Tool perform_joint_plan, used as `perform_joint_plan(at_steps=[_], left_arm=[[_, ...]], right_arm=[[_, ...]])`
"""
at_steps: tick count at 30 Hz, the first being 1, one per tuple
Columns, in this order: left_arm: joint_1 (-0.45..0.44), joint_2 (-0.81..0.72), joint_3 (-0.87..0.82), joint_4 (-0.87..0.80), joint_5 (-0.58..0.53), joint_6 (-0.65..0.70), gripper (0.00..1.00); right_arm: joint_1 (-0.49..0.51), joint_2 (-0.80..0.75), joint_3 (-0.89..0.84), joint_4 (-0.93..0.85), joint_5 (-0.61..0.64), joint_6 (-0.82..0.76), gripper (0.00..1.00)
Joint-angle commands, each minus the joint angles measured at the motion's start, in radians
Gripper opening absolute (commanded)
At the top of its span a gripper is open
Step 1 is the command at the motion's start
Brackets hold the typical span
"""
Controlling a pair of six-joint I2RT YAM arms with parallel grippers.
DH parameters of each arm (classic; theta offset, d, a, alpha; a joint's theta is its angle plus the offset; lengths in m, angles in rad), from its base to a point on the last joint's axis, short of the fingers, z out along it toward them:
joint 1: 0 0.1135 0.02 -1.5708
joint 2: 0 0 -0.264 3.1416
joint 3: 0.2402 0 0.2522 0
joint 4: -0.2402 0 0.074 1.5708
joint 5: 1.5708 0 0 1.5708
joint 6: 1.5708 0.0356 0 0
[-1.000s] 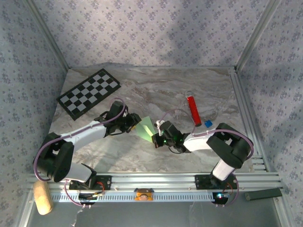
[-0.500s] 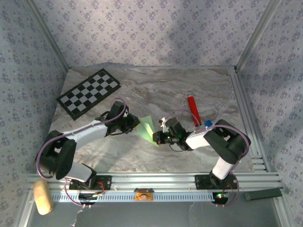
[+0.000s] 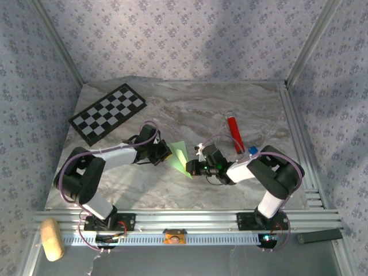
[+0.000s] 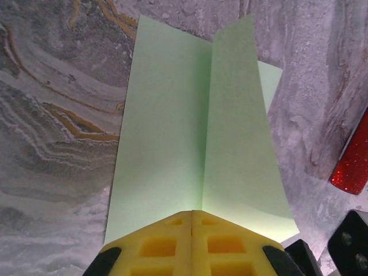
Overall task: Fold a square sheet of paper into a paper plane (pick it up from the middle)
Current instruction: Fourth fold the wing at the center of the table.
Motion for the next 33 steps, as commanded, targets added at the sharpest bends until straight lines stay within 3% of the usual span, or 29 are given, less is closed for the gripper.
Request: perform_joint_plan(at_steps=[1,13,33], left_arm=[[0.002,0.024,0.041,0.001,0.012,0.028,0.04],[0.009,0.117,0.024,-0.027,0.009,-0.009,0.01],[-0.008,0.063,-0.054,-0.051,-0.057,-0.046,0.00]], right_arm=[[-0.008,0.006,-0.018,-0.022,0.000,0.015,0.00],[-0.010,0.005,-0.014,-0.048,0.012,0.032,0.01],[0.006,0.002,0.041,-0.142,-0.015,0.080,0.02]])
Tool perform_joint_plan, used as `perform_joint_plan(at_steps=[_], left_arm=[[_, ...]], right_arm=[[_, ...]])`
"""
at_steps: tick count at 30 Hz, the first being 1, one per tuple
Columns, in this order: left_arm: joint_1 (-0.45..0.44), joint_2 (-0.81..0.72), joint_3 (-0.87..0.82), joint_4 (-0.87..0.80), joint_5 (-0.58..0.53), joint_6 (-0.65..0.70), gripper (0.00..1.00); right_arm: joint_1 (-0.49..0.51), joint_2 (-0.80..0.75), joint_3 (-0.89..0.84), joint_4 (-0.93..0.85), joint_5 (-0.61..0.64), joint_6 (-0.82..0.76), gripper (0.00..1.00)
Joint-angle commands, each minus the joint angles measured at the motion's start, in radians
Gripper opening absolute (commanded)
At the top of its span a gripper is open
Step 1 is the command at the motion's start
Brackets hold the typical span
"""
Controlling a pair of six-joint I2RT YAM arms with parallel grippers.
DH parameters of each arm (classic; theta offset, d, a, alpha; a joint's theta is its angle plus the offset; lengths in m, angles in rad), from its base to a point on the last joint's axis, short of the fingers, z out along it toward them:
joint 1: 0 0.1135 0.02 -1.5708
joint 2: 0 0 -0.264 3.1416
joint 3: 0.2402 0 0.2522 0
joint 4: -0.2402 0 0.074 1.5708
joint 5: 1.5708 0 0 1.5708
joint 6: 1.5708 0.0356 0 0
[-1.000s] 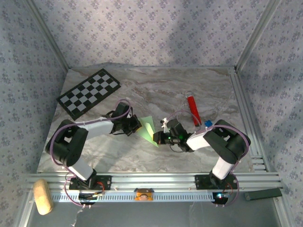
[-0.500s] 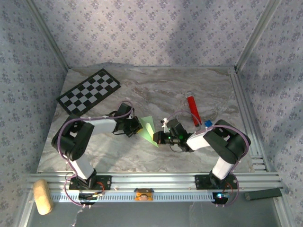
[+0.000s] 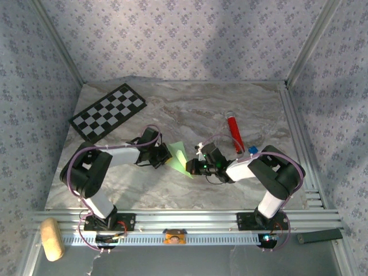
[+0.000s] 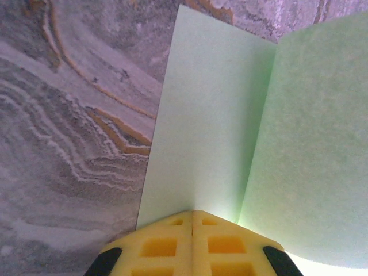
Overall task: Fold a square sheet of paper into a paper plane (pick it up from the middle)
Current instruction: Fourth fold the wing at the center of the table.
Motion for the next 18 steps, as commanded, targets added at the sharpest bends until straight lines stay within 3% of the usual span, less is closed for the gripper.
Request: perform_joint_plan(at_steps=[1,9,18], left_arm=[[-0.007,-0.007,-0.035,-0.082,-0.052,-0.018,0.00],[-0.007,-0.020,-0.034,-0.096,-0.065,-0.012,0.00],[-0.006,-0.075,0.019,-0.098,-0.072,0.082,0.08]], right_arm=[[0.008,0.010,0.009,-0.059,-0.005,0.039,0.02],[0.011,0.013,0.006,-0.067,0.000,0.048,0.02],[0.001,0.040,0.005,-0.046,-0.018,0.072,0.01]])
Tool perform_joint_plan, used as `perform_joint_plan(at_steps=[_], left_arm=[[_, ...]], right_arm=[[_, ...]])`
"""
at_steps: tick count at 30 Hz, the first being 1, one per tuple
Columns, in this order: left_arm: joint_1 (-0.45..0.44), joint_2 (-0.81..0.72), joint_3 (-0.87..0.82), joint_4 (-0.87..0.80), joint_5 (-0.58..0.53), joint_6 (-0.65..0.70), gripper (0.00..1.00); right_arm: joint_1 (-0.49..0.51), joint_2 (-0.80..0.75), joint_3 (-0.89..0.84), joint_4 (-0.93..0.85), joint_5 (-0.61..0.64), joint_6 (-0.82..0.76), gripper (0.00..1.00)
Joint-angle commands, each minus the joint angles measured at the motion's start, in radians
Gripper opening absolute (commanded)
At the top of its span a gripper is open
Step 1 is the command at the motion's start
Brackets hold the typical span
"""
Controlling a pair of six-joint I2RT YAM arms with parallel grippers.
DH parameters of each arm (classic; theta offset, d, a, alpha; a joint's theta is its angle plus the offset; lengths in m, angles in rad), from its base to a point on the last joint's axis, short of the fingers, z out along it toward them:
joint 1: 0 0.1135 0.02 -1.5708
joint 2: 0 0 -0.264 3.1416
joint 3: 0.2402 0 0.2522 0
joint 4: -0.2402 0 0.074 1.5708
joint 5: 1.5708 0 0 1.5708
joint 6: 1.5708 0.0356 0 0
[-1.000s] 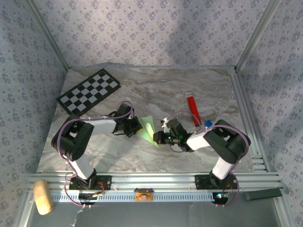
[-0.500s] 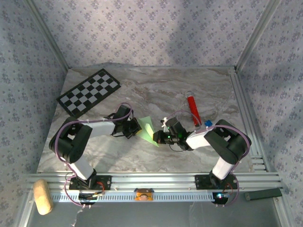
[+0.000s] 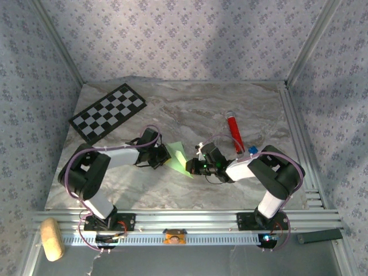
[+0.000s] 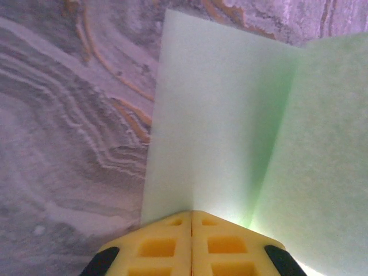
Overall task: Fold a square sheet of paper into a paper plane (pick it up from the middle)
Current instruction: Fourth fold the wing at the center of the table.
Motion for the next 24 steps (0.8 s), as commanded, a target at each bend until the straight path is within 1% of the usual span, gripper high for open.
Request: perform_joint_plan(at_steps=[1,3,6,11,14,24], left_arm=[[-0.001,-0.056,0.024,-0.048,-0.032,0.056,0.08],[-0.002,-0.086,0.015,-0.013,-0.024,0.071,0.09],[-0.002,-0.111,-0.010,0.063,0.013,0.082,0.08],[-0.012,-0.092,-0.030,0.180,0.102,0.094,0.04],[-0.024,-0.063,-0.015,0.199,0.132,0.096,0.04],[-0.051,0.027,0.022,0.262,0.161,0.060,0.04]], right_arm=[[-0.001,0.038,-0.002,-0.036,-0.025,0.036,0.01],[-0.002,0.043,-0.006,-0.020,-0.031,0.046,0.01],[-0.006,0.052,-0.014,-0.001,-0.032,0.059,0.01],[-0.011,0.065,-0.024,0.025,-0.035,0.079,0.00],[-0.015,0.072,-0.030,0.039,-0.038,0.087,0.00],[-0.023,0.081,-0.035,0.047,-0.037,0.104,0.00]])
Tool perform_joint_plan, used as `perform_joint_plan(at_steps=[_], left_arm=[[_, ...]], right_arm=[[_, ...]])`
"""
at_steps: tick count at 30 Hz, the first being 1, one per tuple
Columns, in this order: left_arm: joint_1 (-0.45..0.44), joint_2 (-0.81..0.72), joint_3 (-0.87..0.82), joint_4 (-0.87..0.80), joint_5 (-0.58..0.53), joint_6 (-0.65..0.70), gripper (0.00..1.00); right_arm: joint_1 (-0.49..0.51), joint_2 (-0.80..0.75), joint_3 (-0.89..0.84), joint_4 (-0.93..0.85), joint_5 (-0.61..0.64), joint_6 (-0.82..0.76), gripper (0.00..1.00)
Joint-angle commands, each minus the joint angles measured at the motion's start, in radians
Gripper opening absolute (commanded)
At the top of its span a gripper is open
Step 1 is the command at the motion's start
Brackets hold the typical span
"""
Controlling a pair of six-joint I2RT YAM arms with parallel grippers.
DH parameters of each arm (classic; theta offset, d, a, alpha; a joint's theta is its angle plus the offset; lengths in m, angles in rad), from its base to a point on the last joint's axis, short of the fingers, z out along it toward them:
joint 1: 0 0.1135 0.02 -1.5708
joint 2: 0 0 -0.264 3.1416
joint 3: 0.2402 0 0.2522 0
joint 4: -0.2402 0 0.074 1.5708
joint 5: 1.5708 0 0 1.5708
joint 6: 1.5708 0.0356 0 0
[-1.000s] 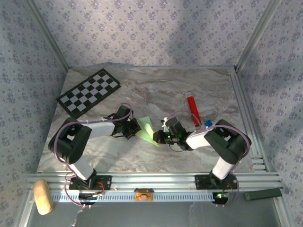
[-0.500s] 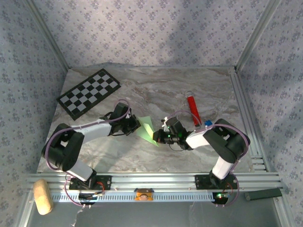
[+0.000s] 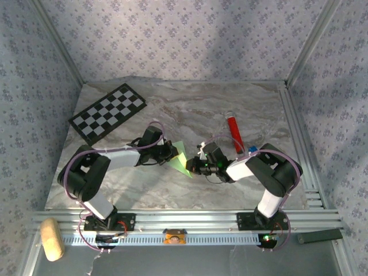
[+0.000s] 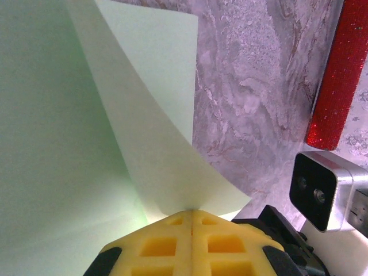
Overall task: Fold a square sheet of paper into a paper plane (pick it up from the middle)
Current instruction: Fourth fold the wing at the center of the table.
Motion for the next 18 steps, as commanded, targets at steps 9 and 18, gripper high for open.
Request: perform_joint_plan(at_steps=[9,18], left_arm=[[-0.016,0.081,0.031,0.085,0.003,-0.062,0.05],[-0.016,0.104,0.054,0.047,-0.017,-0.057,0.05]], right_arm=[[-0.003,0.061,-0.017,-0.042,0.016,0.024,0.00],[-0.021,0.073,-0.013,-0.060,-0.005,0.029,0.00]])
